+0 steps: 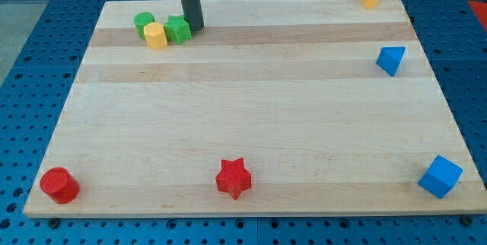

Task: Slide yellow heart to the green star

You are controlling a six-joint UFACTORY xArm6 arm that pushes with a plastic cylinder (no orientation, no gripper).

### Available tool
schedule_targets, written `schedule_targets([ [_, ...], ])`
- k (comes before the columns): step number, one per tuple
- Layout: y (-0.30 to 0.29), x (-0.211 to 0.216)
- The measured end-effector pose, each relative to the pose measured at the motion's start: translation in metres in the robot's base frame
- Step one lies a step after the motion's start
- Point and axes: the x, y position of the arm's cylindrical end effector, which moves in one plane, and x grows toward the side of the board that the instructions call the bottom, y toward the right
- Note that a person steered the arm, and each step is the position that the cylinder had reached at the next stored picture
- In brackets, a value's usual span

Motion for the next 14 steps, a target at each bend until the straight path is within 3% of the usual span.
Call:
schedule_targets([
  [1, 0.000, 0.000],
  [2, 0.041, 0.007],
  [5, 0.221, 0.021],
  [9, 0.440, -0.030],
  [11, 0.445, -0.079],
  [13, 0.380, -0.068],
  [14, 0.376, -0.079],
])
